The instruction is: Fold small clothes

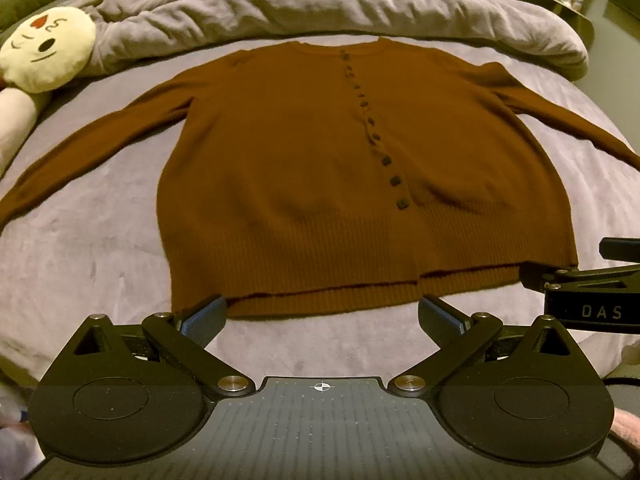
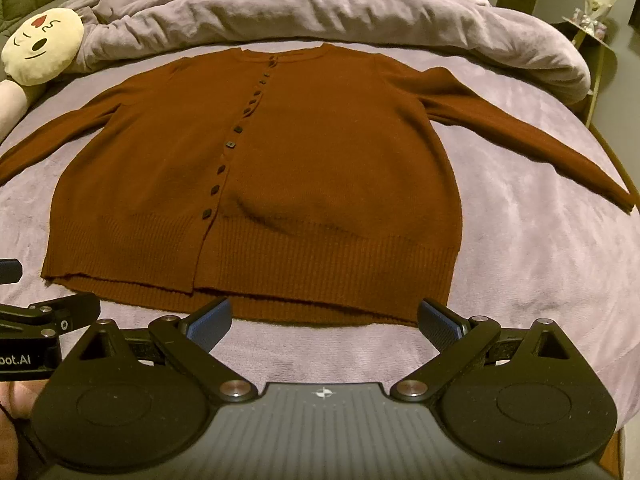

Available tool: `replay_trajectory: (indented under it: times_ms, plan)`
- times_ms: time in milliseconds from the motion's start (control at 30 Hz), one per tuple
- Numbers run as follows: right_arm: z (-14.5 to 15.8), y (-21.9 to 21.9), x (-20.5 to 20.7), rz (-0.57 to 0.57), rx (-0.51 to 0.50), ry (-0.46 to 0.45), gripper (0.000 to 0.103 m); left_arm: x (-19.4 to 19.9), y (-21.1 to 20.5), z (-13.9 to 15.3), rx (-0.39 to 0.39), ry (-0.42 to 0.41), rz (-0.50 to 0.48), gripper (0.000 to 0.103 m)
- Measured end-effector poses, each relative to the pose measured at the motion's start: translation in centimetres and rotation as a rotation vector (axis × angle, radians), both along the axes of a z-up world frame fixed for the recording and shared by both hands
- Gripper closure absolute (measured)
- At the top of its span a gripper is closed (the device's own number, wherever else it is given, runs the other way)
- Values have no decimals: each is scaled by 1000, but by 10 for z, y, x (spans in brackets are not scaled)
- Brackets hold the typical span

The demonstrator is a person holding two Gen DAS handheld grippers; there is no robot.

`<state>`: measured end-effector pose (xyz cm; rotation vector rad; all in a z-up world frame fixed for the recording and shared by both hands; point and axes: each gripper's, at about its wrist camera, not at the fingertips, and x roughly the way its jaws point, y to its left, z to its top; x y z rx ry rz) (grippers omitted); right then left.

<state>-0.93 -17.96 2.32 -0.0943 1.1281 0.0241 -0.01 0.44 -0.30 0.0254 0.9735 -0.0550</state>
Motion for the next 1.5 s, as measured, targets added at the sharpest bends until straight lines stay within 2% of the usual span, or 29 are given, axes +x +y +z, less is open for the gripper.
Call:
replay_trajectory:
  times_ms: [1500]
  plan:
    - [1,-2,-1,-6,6,-3,4,-1,2,-2,-14,21,17,0]
